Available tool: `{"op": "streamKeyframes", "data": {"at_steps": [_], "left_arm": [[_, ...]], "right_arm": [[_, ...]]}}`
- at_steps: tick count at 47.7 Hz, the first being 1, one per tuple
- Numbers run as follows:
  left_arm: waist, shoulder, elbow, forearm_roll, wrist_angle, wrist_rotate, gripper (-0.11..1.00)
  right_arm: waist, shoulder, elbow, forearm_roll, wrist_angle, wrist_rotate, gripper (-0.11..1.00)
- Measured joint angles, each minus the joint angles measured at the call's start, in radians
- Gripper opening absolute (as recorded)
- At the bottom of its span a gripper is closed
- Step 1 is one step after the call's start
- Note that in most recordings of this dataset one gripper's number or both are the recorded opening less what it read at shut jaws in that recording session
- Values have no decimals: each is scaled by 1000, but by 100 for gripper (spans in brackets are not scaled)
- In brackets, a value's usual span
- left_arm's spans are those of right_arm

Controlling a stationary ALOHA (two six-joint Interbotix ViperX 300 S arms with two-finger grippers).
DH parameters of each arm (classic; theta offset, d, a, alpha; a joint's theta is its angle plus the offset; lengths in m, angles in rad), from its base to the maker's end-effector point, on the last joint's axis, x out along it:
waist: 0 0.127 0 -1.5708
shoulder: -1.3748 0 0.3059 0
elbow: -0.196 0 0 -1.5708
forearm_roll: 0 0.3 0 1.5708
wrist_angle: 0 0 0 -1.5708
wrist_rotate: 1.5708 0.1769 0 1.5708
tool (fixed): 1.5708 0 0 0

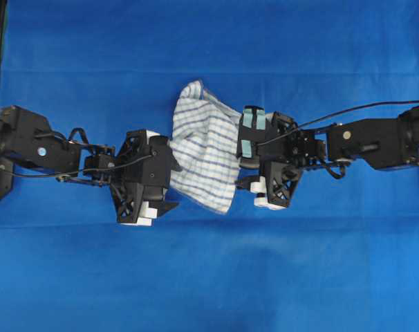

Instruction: Lift the towel with both arms.

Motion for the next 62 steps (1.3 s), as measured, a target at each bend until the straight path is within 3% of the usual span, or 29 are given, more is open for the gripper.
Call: {"op": "streamKeyframes", "data": {"at_steps": [13,19,22,29,33,49,62], "left_arm": [[2,40,-2,-6,-58,2,82],[5,40,-2,-8,-58,0,77],[11,38,-3,-6,-52,-8,64],[48,38,-5,-8,-21,-49,21],[66,38,-5,-6,-18,-55,5],[94,-5,-6,-6,14,-60,5],[89,-218,-48,-6,216,-100,4]], "right_arm": [[-12,35,-14,0,-25,0,64],[-15,37,-14,0,-25,0,57],[-17,35,-14,-2,-25,0,46],[-18,35,-14,-2,-21,-5,6],[-18,35,-15,0,-15,-6,6],[-20,-9,-15,-2,21,-3,6],[-20,-192,-52,0,158,-2,6]]}}
